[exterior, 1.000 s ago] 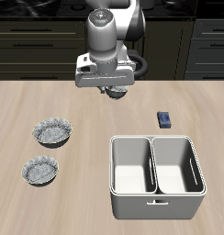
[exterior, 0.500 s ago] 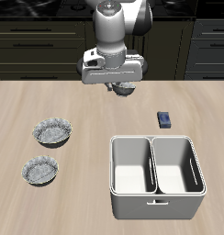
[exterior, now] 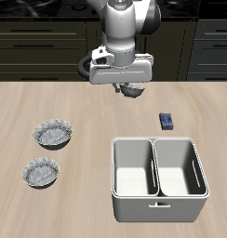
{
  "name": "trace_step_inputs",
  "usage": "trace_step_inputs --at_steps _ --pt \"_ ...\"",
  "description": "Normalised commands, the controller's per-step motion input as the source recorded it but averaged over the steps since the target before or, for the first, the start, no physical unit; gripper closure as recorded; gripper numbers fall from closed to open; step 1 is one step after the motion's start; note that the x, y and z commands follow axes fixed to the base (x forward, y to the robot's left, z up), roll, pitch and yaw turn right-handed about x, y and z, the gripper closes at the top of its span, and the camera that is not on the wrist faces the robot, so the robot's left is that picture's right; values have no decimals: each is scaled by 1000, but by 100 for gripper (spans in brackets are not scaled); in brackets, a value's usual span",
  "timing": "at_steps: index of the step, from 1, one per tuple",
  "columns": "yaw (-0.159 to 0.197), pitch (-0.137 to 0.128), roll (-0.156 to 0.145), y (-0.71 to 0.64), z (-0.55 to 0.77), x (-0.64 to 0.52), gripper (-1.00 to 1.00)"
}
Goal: Place the smallest bowl in the left side of the drainer and place the largest bowl in the right side
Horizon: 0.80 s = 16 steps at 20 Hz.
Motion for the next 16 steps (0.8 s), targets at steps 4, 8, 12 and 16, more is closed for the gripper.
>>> trace_step_inputs --at_steps 4,8,12,16 --pt "-23 -16 -5 193 191 153 100" --pt "-25 -17 -4 174 273 158 100" --pt "-24 -4 -8 176 283 166 100" --pt "-12 1 -9 191 238 197 100"
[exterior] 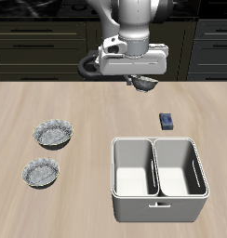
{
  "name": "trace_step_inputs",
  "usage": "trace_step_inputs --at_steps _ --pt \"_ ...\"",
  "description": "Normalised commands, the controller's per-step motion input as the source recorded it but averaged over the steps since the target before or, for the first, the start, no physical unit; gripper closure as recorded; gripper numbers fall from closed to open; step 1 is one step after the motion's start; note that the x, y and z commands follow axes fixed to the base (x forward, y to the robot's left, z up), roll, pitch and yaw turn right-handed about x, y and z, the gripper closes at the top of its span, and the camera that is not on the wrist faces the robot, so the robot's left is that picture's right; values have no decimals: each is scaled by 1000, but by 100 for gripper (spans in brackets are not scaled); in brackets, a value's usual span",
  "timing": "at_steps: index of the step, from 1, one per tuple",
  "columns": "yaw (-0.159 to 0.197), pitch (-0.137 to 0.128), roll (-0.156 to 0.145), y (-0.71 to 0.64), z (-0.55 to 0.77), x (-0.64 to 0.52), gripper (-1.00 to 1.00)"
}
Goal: Place the smallest bowl in the left side of the drainer and place the largest bowl in the right side
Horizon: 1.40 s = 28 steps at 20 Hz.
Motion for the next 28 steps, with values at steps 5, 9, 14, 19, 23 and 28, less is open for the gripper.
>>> trace_step_inputs --at_steps 5,9,14,19,23,28 --pt "-21 6 -13 156 263 232 100" --pt "3 -15 -37 63 237 233 100" --pt "-32 19 -32 -28 215 381 100" --pt "2 -52 -32 50 252 321 100" --pt "-2 -29 -32 78 201 400 100" --pt "-6 -23 -2 53 184 410 100"
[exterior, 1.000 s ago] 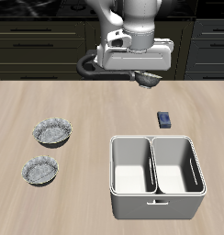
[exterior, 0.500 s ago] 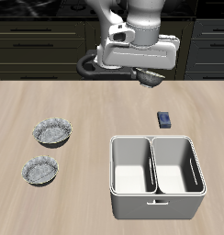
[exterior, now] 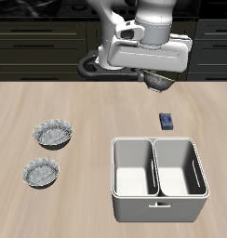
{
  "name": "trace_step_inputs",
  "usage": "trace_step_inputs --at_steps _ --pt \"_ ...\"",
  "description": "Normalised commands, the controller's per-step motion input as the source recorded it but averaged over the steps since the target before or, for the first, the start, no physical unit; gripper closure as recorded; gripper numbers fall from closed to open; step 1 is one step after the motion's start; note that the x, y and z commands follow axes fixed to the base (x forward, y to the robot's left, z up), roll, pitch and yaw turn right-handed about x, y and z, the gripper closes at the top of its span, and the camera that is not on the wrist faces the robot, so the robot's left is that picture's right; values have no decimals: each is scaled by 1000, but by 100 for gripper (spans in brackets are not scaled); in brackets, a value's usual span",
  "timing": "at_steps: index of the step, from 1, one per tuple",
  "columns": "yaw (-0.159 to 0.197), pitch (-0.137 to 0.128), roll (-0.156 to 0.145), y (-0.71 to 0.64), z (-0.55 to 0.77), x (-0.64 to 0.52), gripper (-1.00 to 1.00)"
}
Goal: Place the smallest bowl in the left side of the drainer and place the largest bowl in the right side
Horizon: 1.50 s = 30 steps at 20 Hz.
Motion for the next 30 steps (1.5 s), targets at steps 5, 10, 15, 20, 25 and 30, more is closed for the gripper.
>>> trace_step_inputs --at_steps 5,10,15,20,25,30 --pt "-27 -5 26 76 101 345 100" --pt "-34 -14 -15 20 54 276 100" --pt "-26 9 -35 -27 19 375 100" --pt "-4 26 -18 -2 -75 289 100" --pt "25 31 4 154 -165 258 100" --pt "21 27 28 103 -147 108 100"
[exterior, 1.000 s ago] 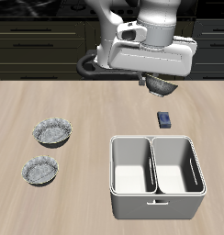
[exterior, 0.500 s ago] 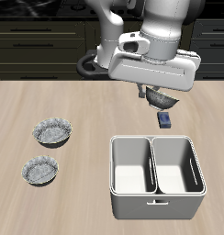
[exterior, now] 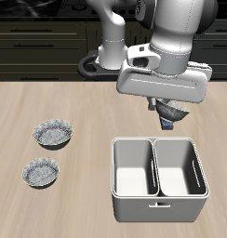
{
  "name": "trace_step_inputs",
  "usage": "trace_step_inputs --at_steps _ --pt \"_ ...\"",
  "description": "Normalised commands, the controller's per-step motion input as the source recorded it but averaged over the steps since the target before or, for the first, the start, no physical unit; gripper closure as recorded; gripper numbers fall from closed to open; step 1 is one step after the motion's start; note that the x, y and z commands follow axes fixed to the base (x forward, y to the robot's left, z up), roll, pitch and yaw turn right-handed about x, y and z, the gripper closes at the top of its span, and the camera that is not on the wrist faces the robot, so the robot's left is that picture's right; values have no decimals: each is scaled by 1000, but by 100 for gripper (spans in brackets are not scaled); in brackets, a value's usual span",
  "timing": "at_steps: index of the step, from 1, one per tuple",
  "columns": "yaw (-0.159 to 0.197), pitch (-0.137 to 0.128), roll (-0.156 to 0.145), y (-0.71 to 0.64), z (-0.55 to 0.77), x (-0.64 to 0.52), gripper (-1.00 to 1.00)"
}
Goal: Place the smallest bowl in the left side of the drainer and place the largest bowl in the right side
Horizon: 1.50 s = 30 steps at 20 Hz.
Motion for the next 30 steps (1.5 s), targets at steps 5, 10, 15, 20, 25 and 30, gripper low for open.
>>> trace_step_inputs --at_steps 5,10,15,20,25,30 --pt "29 43 -2 -26 -262 112 100" --pt "14 28 -9 -5 -203 69 100" --pt "7 25 -1 14 -158 64 100" --pt "8 32 4 82 -220 20 100" --pt "1 18 -8 -15 -122 39 100" --pt "7 29 -22 -80 -172 30 100"
